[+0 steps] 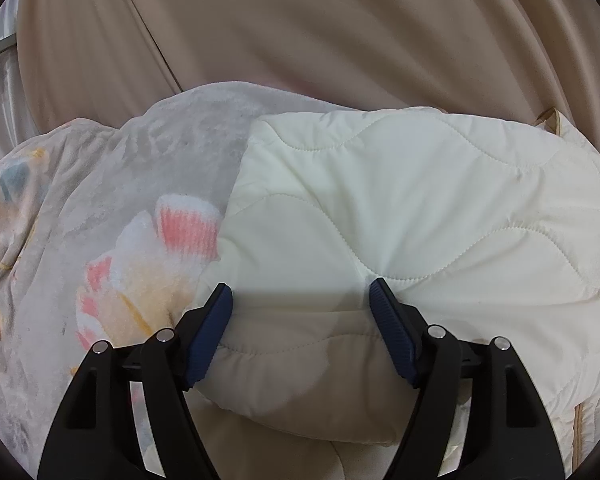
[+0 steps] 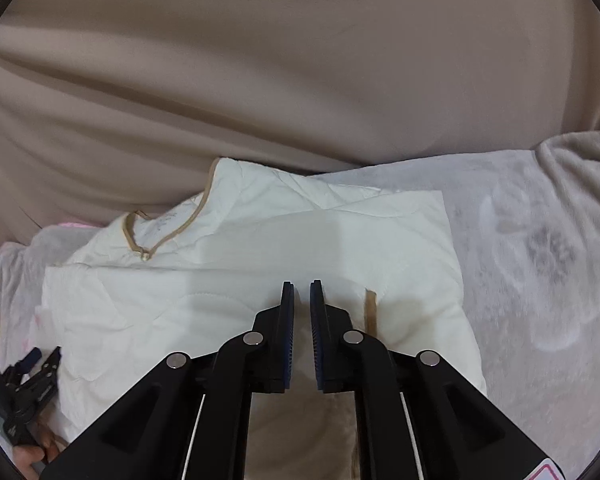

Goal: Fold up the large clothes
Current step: 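Open both grippers and release the folded jacket, then grasp the jacket hem with both grippers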

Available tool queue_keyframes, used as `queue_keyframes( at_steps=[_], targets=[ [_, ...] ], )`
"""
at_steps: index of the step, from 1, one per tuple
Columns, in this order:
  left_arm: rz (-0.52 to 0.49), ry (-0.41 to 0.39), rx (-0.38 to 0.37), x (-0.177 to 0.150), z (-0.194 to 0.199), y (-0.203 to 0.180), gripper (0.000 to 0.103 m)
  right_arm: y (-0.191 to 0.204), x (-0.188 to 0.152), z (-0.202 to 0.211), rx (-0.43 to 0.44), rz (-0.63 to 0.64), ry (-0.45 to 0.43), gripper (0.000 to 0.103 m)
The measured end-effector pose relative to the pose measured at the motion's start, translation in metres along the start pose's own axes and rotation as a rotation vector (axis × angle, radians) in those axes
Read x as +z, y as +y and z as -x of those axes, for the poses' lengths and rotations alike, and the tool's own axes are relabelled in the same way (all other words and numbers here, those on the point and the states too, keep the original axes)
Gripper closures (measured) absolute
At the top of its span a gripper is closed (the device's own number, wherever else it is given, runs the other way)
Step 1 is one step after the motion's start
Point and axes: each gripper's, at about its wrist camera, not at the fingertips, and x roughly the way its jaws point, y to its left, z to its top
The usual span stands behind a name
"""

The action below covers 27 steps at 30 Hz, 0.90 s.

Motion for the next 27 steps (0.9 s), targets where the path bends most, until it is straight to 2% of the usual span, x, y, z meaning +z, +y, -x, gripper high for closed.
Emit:
queue_keyframes(
  at_steps=[2,3,6,9,11,12,13,15,18,21,24,27],
  targets=[
    [0.006,0.0,-0.007,0.0,0.0,0.0,0.031,-0.003,-0.005,-0.022,-0.029,0.007,0.046,0.097],
    [0.01,0.001,-0.01,0.0,0.0,0.001,0.03,-0.003,-0.009,-0.026,-0.029,0.015,0.04,0.097],
    [0.029,0.013,-0.02,0.0,-0.002,0.004,0.028,-0.002,-0.007,-0.017,-0.027,0.014,0.029,0.097],
    [0.066,0.021,-0.065,0.0,0.002,0.016,0.027,-0.015,-0.011,0.022,0.015,-0.017,0.019,0.089],
    [0.055,0.028,-0.083,-0.002,0.015,0.026,0.026,-0.03,-0.023,0.061,0.033,-0.005,0.002,0.083],
    [0.044,0.024,-0.086,-0.005,0.024,0.032,0.024,-0.039,-0.032,0.082,0.039,0.007,-0.005,0.074],
    [0.029,0.017,-0.094,-0.009,0.039,0.038,0.017,-0.051,-0.045,0.106,0.042,0.025,-0.011,0.064],
    [0.011,0.012,-0.123,-0.018,0.066,0.053,0.014,-0.074,-0.074,0.145,0.034,0.05,-0.01,0.054],
    [0.015,0.066,-0.186,-0.042,0.107,0.082,0.01,-0.112,-0.127,0.193,0.018,0.03,0.032,0.049],
    [0.058,0.161,-0.245,-0.076,0.133,0.112,0.008,-0.147,-0.179,0.225,0.033,-0.064,0.076,0.046],
    [0.128,0.273,-0.308,-0.114,0.143,0.136,0.008,-0.171,-0.227,0.241,0.071,-0.174,0.107,0.044],
    [0.202,0.326,-0.337,-0.145,0.144,0.148,0.008,-0.184,-0.256,0.24,0.13,-0.264,0.132,0.044]
  ],
)
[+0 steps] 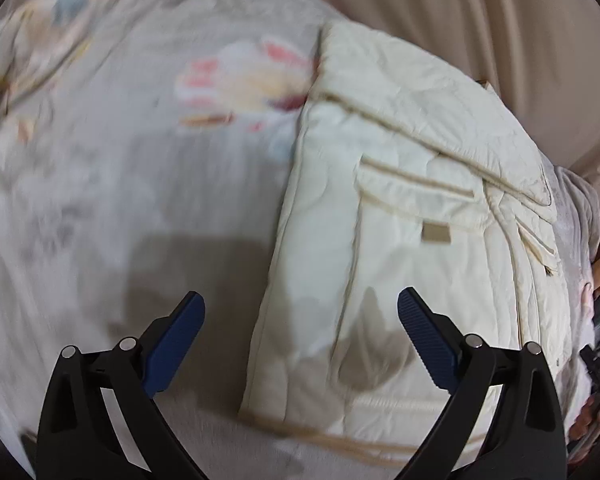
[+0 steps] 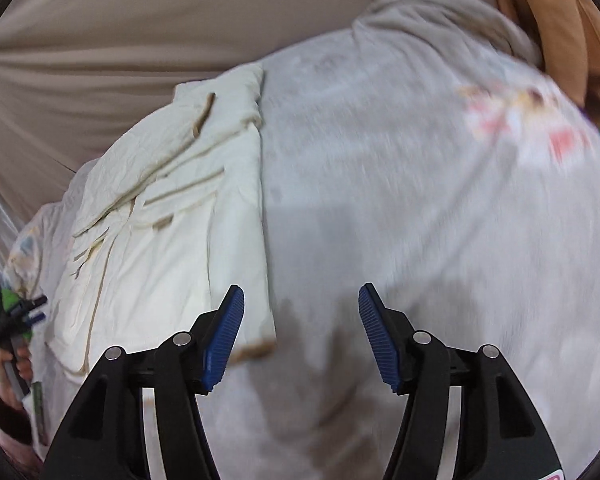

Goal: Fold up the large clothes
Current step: 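Grasp the jacket hem with both grippers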

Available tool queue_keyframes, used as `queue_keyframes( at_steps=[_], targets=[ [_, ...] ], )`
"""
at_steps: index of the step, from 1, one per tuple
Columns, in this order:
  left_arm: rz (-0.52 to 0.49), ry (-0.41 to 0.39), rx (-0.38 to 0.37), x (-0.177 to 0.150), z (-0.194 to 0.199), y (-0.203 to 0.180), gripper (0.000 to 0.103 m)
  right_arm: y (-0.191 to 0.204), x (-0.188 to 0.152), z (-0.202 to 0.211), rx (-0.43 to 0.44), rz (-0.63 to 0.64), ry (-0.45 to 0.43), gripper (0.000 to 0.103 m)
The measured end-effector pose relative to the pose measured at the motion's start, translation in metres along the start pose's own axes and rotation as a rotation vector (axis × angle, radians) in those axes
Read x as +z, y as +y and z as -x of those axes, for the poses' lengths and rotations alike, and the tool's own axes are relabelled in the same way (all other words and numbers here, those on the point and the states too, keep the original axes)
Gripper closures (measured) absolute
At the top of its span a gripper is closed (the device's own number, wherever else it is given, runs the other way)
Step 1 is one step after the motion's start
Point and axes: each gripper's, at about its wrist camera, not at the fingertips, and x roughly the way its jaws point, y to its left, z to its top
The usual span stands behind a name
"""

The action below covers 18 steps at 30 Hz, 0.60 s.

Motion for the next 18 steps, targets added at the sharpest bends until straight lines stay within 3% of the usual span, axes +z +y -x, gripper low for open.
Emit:
queue_keyframes(
  at_steps=[3,9,12,14,15,16,17,18],
  targets=[
    [0.027,0.018,-0.035,-0.02,-0.004,0.001,0.008,-0.006,-0.012,-0.008,0.086,-0.077,0.026,0.044],
    [-0.01,-0.008,-0.061,-0.035,-0.001,-0.023,0.014,0.02,-0.01,-0.021,0.143,-0.062,0.053,0.044],
    [-0.029,-0.01,-0.041,-0.035,-0.001,-0.031,0.028,0.033,-0.008,-0.034,0.152,-0.069,0.084,0.042],
    [-0.027,-0.005,-0.05,-0.034,0.001,-0.033,0.047,0.039,-0.008,-0.043,0.131,-0.075,0.093,0.043],
    [-0.024,-0.009,-0.044,-0.034,0.004,-0.033,0.052,0.041,-0.008,-0.046,0.116,-0.082,0.092,0.052],
    [-0.022,-0.015,-0.04,-0.034,0.007,-0.032,0.061,0.042,-0.008,-0.048,0.103,-0.083,0.093,0.07],
    [-0.022,-0.024,-0.035,-0.034,0.01,-0.032,0.075,0.043,-0.009,-0.05,0.101,-0.088,0.099,0.079],
    [-0.02,-0.036,-0.028,-0.034,0.015,-0.03,0.079,0.043,-0.008,-0.048,0.117,-0.095,0.097,0.09]
  ],
)
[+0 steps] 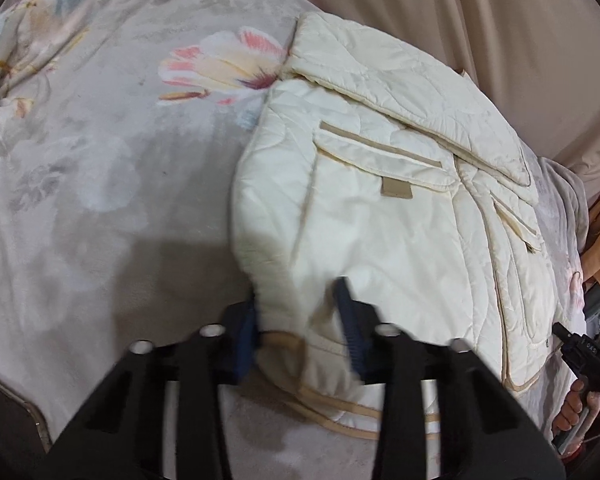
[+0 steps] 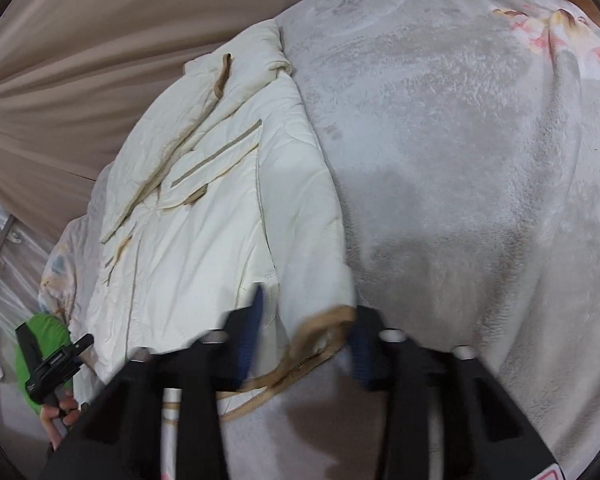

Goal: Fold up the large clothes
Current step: 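Grasp the jacket hem with both grippers, then lift the hem with both grippers and fold it toward the collar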

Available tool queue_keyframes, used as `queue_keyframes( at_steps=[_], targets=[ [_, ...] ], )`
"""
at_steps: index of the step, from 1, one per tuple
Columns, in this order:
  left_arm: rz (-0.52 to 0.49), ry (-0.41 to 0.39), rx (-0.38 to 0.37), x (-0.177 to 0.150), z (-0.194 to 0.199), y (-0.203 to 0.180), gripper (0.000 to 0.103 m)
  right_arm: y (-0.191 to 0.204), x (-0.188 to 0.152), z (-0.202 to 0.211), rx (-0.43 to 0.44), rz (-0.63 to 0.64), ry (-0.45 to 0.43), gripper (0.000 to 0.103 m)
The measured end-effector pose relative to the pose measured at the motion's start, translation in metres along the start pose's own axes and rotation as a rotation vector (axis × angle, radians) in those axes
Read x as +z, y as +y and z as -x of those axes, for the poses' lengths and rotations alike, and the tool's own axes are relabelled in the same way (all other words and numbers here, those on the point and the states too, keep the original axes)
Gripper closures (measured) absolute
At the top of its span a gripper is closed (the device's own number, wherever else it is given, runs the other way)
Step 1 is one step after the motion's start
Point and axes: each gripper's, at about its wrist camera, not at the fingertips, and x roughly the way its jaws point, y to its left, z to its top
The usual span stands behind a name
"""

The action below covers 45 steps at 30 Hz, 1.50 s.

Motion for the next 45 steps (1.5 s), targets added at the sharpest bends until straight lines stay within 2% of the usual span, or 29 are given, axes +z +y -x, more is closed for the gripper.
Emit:
queue_keyframes(
  at_steps=[4,10,15,19,22,24,25,26,29,31,34,37,40,42,44,45],
  targets=[
    [0.009,-0.039,-0.033,-0.002,0.02,0.008,0.092,0.018,-0.007,0.027,-0.015,0.079,-0.104,0.096],
    [-0.014,-0.066,-0.102,-0.023,0.058,0.009,0.093,0.025,-0.032,0.08,0.03,0.133,-0.199,0.098],
    [-0.024,-0.042,-0.154,-0.073,0.099,0.028,0.093,-0.006,-0.084,0.118,0.038,0.095,-0.189,0.098],
    [0.028,0.026,-0.157,-0.112,0.103,0.051,0.09,-0.034,-0.126,0.131,0.039,0.042,-0.148,0.098],
    [0.033,0.041,-0.114,-0.124,0.094,0.055,0.083,-0.044,-0.137,0.125,-0.001,0.043,-0.127,0.097],
    [0.046,0.031,-0.116,-0.125,0.091,0.059,0.08,-0.046,-0.137,0.119,-0.011,0.027,-0.119,0.096],
    [0.05,0.028,-0.117,-0.123,0.091,0.06,0.073,-0.047,-0.136,0.118,-0.006,0.021,-0.116,0.092],
    [0.055,0.018,-0.12,-0.124,0.092,0.062,0.059,-0.049,-0.136,0.119,-0.003,0.021,-0.117,0.09],
    [0.073,-0.029,-0.117,-0.125,0.098,0.065,0.032,-0.049,-0.135,0.123,0.031,0.014,-0.125,0.084],
    [0.083,-0.038,-0.118,-0.124,0.097,0.067,0.023,-0.052,-0.134,0.123,0.054,-0.002,-0.128,0.066],
    [0.123,-0.011,-0.149,-0.125,0.087,0.067,0.02,-0.053,-0.135,0.119,0.06,-0.03,-0.119,0.063],
    [0.136,0.024,-0.177,-0.125,0.073,0.063,0.021,-0.051,-0.134,0.116,0.062,-0.037,-0.123,0.063],
    [0.08,0.033,-0.178,-0.123,0.069,0.049,0.045,-0.046,-0.131,0.114,0.044,-0.029,-0.134,0.062],
    [0.066,0.032,-0.192,-0.121,0.071,0.044,0.057,-0.043,-0.128,0.113,0.039,-0.013,-0.138,0.063],
    [0.054,0.021,-0.2,-0.118,0.077,0.042,0.077,-0.038,-0.128,0.116,0.032,0.01,-0.159,0.08],
    [0.049,0.012,-0.201,-0.117,0.081,0.042,0.081,-0.035,-0.129,0.119,0.021,0.024,-0.179,0.094]
  ],
)
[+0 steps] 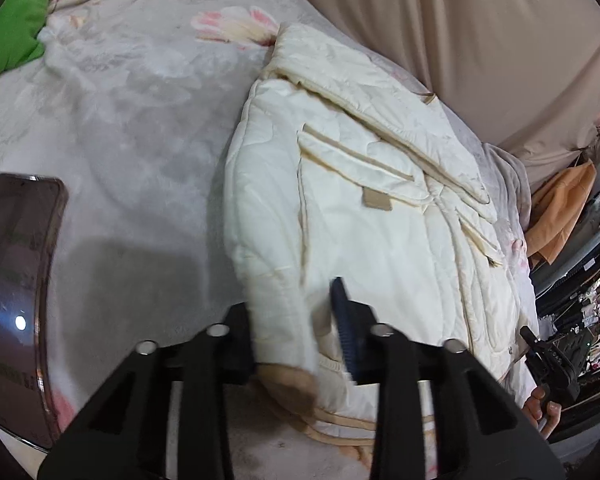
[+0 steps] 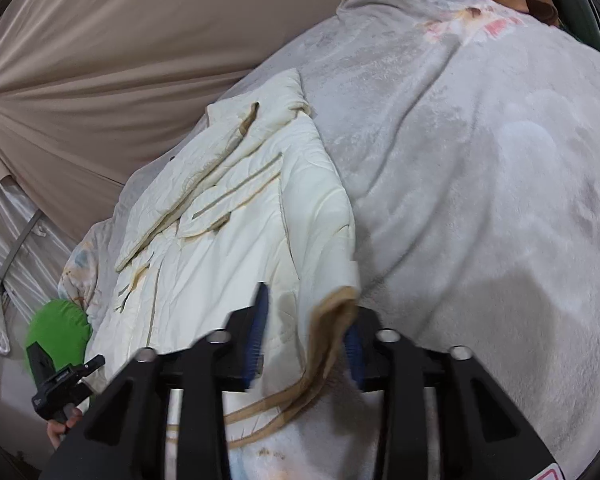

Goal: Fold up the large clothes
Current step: 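Lift the hem with both grippers and fold it toward the collar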

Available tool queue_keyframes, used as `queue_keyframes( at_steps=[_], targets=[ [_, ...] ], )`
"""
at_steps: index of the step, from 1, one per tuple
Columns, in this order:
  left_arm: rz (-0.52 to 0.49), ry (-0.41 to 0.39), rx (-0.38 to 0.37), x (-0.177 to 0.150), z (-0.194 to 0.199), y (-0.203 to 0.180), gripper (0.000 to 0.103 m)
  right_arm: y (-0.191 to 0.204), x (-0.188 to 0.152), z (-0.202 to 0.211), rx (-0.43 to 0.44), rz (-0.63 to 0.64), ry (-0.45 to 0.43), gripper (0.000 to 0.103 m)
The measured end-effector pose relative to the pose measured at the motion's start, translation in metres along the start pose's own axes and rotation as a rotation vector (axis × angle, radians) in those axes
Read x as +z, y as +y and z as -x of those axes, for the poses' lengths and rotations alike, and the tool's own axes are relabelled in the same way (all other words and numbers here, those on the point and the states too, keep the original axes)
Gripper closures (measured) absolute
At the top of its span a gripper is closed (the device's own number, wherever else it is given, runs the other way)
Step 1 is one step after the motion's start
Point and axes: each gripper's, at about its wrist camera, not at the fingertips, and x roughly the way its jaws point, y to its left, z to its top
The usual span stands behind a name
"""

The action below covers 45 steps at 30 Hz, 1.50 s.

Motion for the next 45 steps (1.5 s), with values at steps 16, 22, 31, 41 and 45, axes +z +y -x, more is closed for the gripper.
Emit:
queue_keyframes(
  at_steps=[16,22,31,41,45],
  targets=[
    [-0.112,-0.36,-0.188,0.024,0.15,-0.056,0.091,0.062,0.021,0.148,0.298,0.132,-0.469,0.098],
    [-0.207,-0.37,-0.134,0.09,0.115,-0.09,0.093,0.085,0.082,0.118,0.295,0.166,-0.463,0.098],
    [-0.231,-0.202,0.13,0.19,-0.038,-0.086,0.093,0.097,0.188,-0.039,0.082,0.135,-0.268,0.098],
    [-0.247,-0.047,0.269,0.205,-0.164,-0.051,0.091,0.053,0.195,-0.197,-0.17,0.16,-0.03,0.098],
    [-0.247,-0.072,0.244,0.197,-0.176,-0.045,0.091,0.049,0.191,-0.209,-0.178,0.171,-0.005,0.099]
  ],
)
